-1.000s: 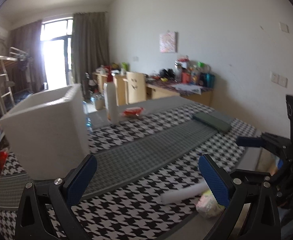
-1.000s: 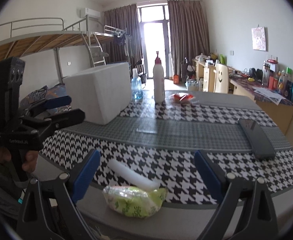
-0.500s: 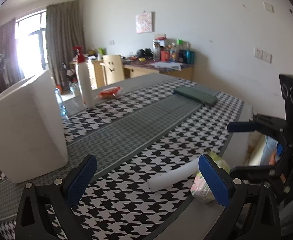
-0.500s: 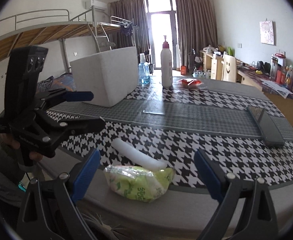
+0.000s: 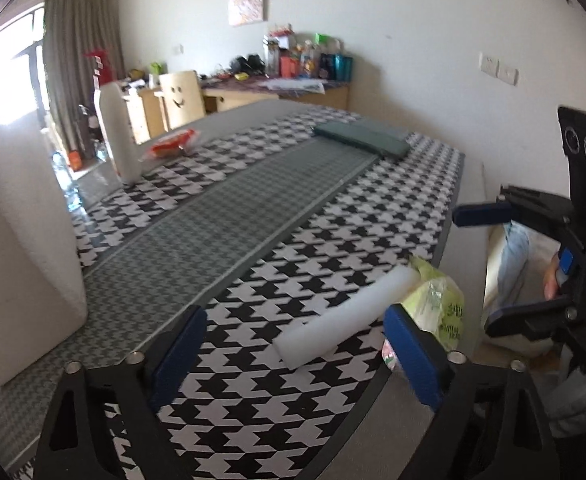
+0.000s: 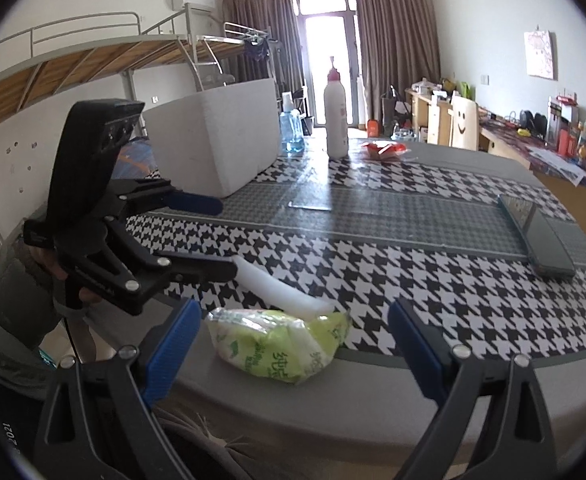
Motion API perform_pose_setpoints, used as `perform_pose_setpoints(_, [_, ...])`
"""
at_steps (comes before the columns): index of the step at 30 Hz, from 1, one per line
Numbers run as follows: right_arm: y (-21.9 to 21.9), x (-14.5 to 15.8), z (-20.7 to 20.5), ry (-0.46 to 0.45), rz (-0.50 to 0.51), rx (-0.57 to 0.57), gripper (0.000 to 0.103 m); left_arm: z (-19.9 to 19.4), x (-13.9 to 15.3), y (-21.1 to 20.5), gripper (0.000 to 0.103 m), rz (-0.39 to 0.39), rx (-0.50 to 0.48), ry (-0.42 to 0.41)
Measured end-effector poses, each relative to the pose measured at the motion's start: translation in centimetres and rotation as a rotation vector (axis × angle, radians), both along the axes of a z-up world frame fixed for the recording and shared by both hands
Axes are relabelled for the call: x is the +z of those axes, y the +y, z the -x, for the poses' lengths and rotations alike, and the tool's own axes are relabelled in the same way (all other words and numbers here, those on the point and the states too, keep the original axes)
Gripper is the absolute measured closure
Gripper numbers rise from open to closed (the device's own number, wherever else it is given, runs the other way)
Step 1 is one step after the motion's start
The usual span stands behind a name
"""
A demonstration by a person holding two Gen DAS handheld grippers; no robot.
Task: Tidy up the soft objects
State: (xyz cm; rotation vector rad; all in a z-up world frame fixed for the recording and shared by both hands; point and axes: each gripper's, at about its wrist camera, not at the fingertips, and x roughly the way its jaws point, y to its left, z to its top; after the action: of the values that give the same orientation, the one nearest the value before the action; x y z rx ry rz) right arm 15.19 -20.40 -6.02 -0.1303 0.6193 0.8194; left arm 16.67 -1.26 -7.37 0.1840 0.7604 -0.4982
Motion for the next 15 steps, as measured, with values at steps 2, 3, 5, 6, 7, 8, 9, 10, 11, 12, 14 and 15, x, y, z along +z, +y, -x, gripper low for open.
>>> perform_pose_setpoints(2, [-0.2, -0.2, 0.0, 0.009, 0.001, 0.000, 0.006, -0.1, -0.2, -0.4, 0.018, -0.021, -0.032, 0.003])
perform_pose_setpoints(3, [-0.2, -0.2, 0.0, 0.010, 0.000, 0.002, 0.006, -0.1, -0.4, -0.5, 0.020, -0.032, -0.048, 0.004])
perform_pose_setpoints(5, [-0.4, -0.3, -0.1, 0.017, -0.002, 0.001, 0.006, -0.3, -0.8, -0.8, 0.022, -0.059, -0.071, 0.012])
perform_pose_setpoints(6, [-0.3, -0.4, -0.1, 0.020, -0.002, -0.001, 0.006, -0.3, -0.9, -0.9, 0.025, -0.068, -0.076, 0.013])
perform_pose_setpoints(7, [-0.4, -0.4, -0.1, 0.023, -0.001, -0.004, 0.006, -0.4, -1.1, -1.0, 0.026, -0.074, -0.079, 0.015])
perform_pose_setpoints(8, [-0.4, -0.4, -0.1, 0.026, -0.002, -0.007, 0.006, -0.6, -1.3, -1.0, 0.030, -0.079, -0.088, 0.026])
perform_pose_setpoints(9, [-0.4, -0.4, -0.1, 0.027, -0.003, -0.008, 0.006, -0.8, -1.6, -1.0, 0.033, -0.080, -0.096, 0.046])
perform_pose_setpoints(10, [-0.5, -0.4, -0.1, 0.029, -0.005, -0.009, 0.006, -1.0, -1.8, -1.1, 0.035, -0.081, -0.103, 0.061])
perform_pose_setpoints(11, [-0.5, -0.4, -0.1, 0.030, -0.005, -0.010, 0.006, -1.1, -2.1, -1.2, 0.038, -0.085, -0.109, 0.074])
perform_pose_setpoints(12, [-0.5, -0.4, -0.1, 0.031, -0.005, -0.012, 0.006, -1.2, -2.2, -1.2, 0.040, -0.084, -0.116, 0.086])
perform_pose_setpoints(14, [-0.4, -0.4, -0.1, 0.034, -0.003, -0.015, 0.006, -1.2, -2.1, -1.3, 0.043, -0.077, -0.131, 0.087])
perform_pose_setpoints(15, [-0.4, -0.5, -0.1, 0.036, -0.004, -0.016, 0.006, -1.2, -2.1, -1.5, 0.043, -0.082, -0.139, 0.086])
